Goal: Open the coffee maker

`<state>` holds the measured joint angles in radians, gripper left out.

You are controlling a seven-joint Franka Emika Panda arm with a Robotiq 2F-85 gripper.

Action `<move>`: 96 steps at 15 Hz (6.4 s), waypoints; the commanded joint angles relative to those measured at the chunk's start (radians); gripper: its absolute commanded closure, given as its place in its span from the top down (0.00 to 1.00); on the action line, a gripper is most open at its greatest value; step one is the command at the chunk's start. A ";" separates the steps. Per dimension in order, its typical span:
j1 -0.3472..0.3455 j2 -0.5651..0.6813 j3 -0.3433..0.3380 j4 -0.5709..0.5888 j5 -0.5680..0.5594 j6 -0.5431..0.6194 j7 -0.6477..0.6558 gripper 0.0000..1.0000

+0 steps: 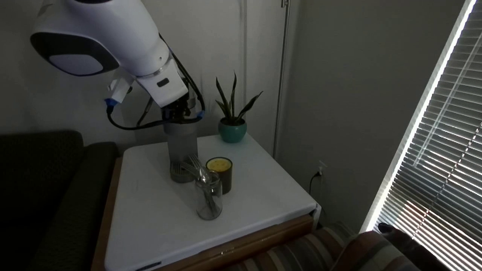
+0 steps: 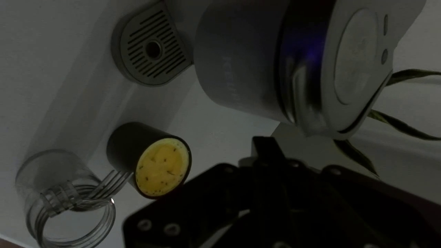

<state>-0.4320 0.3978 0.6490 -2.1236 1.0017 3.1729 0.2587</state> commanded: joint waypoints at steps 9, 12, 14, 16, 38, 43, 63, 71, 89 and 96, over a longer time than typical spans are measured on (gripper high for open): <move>-0.103 0.029 0.129 0.033 0.057 -0.051 -0.021 0.00; -0.132 0.029 0.157 0.029 0.054 -0.054 -0.020 0.00; -0.151 0.028 0.176 0.028 0.055 -0.056 -0.021 0.00; -0.168 0.027 0.195 0.028 0.054 -0.054 -0.023 0.00; -0.155 -0.061 0.181 0.006 -0.042 -0.088 0.028 0.00; -0.155 -0.070 0.184 0.010 -0.068 -0.088 0.029 0.00; -0.128 -0.069 0.160 0.075 -0.206 -0.158 0.041 0.00; -0.097 -0.060 0.126 0.119 -0.304 -0.196 0.085 0.00; -0.007 -0.049 0.040 0.216 -0.462 -0.269 0.167 0.00; 0.119 -0.058 -0.087 0.259 -0.385 -0.310 0.117 0.00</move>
<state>-0.4384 0.3292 0.6909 -1.9218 0.5544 2.9198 0.4123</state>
